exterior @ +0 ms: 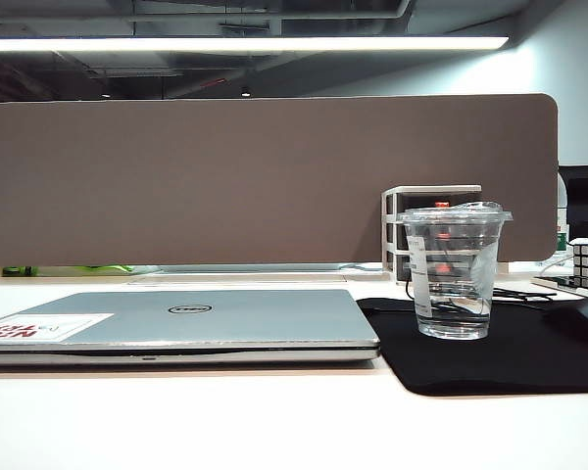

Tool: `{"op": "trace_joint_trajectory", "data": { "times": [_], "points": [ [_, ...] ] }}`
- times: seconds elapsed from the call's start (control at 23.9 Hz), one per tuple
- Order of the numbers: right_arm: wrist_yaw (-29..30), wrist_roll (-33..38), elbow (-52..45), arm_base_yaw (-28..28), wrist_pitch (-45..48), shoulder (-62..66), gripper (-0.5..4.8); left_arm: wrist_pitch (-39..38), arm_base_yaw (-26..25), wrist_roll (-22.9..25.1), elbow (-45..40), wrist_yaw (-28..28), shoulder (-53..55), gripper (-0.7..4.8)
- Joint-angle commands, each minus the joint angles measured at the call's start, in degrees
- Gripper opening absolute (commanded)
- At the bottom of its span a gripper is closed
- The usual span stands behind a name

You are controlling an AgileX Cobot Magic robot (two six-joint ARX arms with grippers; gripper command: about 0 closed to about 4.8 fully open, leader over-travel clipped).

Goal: Pick up the coffee cup and place it on the right side of the laptop.

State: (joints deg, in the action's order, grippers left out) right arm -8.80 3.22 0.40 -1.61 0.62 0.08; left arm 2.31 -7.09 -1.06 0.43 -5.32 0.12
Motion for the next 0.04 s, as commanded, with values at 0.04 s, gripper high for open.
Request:
{"op": "trace_joint_trajectory", "data": {
  "times": [0.04],
  "points": [
    [-0.1, 0.2, -0.3, 0.0, 1.3, -0.1, -0.01, 0.3, -0.1, 0.0, 0.1, 0.0, 0.0, -0.05]
  ]
}}
